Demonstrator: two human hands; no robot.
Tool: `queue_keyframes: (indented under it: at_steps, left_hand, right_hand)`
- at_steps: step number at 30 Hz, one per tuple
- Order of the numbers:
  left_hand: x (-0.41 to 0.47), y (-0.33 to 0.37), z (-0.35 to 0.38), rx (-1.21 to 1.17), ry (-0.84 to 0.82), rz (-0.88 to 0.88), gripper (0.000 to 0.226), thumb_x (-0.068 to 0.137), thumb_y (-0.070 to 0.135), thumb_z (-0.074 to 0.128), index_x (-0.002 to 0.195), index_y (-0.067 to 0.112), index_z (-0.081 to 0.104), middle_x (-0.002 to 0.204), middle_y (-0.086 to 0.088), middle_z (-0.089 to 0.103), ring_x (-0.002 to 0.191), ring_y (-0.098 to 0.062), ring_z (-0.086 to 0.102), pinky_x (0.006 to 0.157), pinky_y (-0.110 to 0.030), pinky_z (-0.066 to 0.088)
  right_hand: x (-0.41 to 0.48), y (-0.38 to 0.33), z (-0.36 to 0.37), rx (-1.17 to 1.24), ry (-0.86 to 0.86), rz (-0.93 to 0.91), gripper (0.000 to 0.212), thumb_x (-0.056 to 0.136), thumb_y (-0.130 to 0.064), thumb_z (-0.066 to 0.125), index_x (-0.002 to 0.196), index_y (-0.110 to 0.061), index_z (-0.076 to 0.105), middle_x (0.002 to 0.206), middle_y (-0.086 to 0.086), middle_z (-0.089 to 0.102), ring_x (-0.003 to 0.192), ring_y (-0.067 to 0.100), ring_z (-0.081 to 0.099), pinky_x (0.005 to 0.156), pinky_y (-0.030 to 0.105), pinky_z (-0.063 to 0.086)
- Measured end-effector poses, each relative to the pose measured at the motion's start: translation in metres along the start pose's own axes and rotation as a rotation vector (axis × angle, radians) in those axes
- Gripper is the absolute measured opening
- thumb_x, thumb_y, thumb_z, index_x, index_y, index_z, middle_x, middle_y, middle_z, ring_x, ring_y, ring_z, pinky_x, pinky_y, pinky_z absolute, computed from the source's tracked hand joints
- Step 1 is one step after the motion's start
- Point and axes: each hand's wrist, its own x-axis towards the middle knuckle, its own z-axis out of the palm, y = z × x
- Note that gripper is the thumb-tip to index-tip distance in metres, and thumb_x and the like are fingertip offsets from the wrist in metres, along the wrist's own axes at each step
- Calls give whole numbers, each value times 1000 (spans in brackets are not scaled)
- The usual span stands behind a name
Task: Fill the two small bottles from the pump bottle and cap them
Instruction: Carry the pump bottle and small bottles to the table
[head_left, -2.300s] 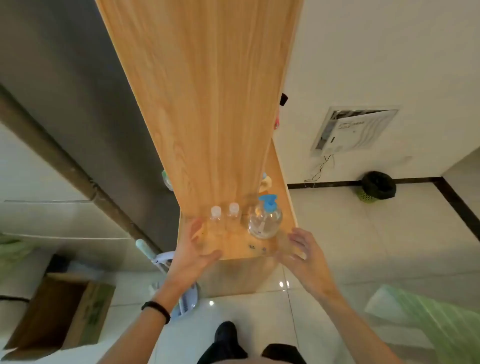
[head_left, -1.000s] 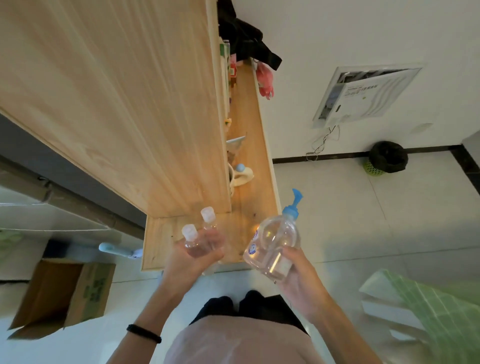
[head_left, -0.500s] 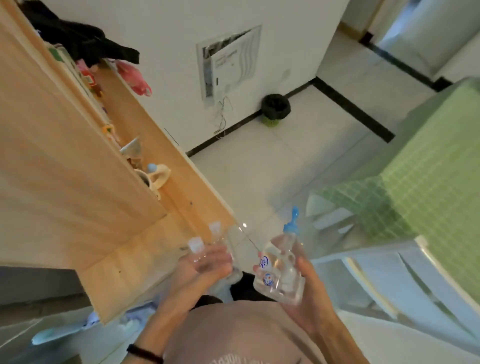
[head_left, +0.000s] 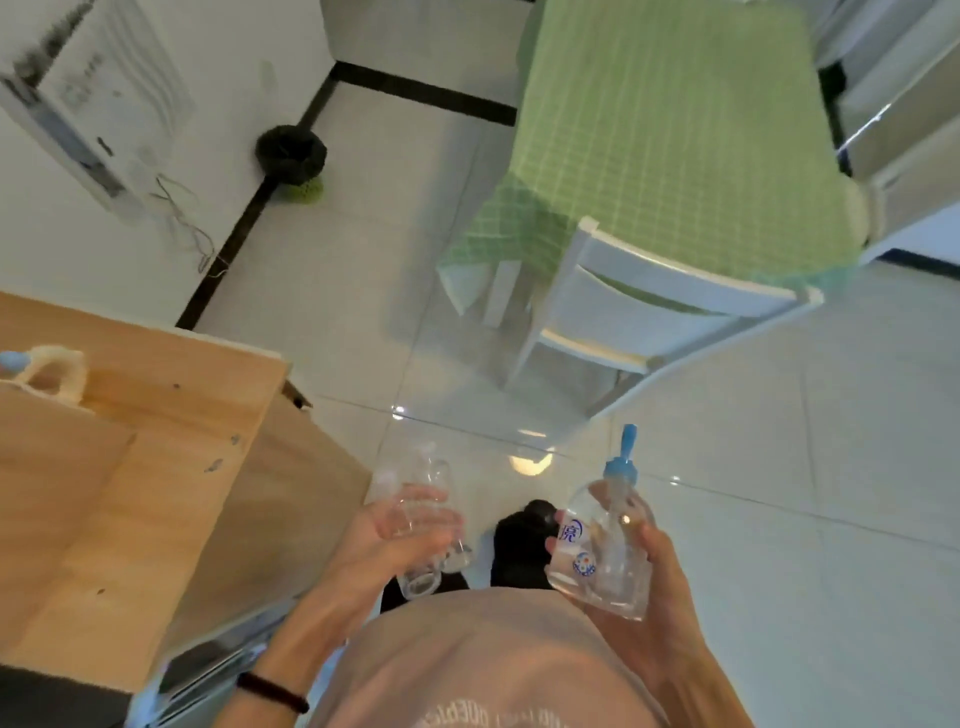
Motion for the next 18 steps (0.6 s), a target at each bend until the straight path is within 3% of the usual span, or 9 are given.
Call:
queue_keyframes:
  at_steps: [2, 5, 8, 10, 12, 15, 18]
  left_hand:
    - [3, -5, 19, 36, -53, -23, 49, 60, 28, 95, 106, 22, 79, 114, -15, 81, 108, -34, 78, 97, -47, 59]
    - [10, -15, 49, 88, -116, -42, 44, 66, 22, 96, 107, 22, 79, 115, -18, 80, 107, -35, 78, 91, -46, 64]
    - [16, -31, 85, 152, -169, -64, 46, 68, 21, 96, 110, 19, 78, 115, -19, 79, 104, -34, 79, 77, -34, 65]
    - [18, -42, 116, 201, -218, -74, 50, 67, 27, 98, 112, 20, 77, 116, -17, 80, 106, -34, 79, 78, -33, 65]
    - [21, -55, 151, 243, -257, -81, 51, 66, 30, 99, 112, 22, 78, 117, -16, 80, 107, -33, 79, 82, -34, 65]
    - [20, -80, 213, 291, -298, -96, 52, 63, 32, 98, 110, 23, 78, 117, -15, 80, 109, -34, 78, 84, -36, 66]
    - [13, -107, 283, 309, -363, -144, 50, 64, 35, 98, 108, 24, 78, 118, -13, 80, 109, -33, 78, 85, -37, 66]
  right_hand:
    - [-20, 1, -25, 68, 65, -30, 41, 88, -33, 72, 127, -21, 72, 110, 23, 71, 88, 40, 75, 76, 50, 62]
    - [-46, 1, -63, 176, 164, -43, 55, 88, -39, 59, 140, -20, 61, 118, 25, 70, 92, 42, 73, 80, 52, 62]
    - [-71, -6, -96, 221, 175, -74, 58, 77, -38, 83, 129, -16, 70, 115, 24, 71, 89, 40, 75, 73, 50, 64]
    - [-89, -12, -121, 216, 166, -120, 63, 66, -41, 96, 121, -18, 76, 107, 20, 72, 87, 37, 74, 73, 49, 61]
    - [-108, -18, -154, 223, 211, -137, 63, 63, -46, 97, 119, -20, 81, 108, 20, 75, 88, 36, 75, 76, 50, 61]
    - [-140, -23, -210, 314, 347, -171, 41, 94, -38, 65, 133, -27, 72, 120, 22, 74, 94, 40, 76, 83, 54, 60]
    - [-174, -27, -261, 417, 448, -181, 35, 93, -37, 61, 121, -27, 79, 116, 20, 74, 96, 37, 75, 80, 50, 62]
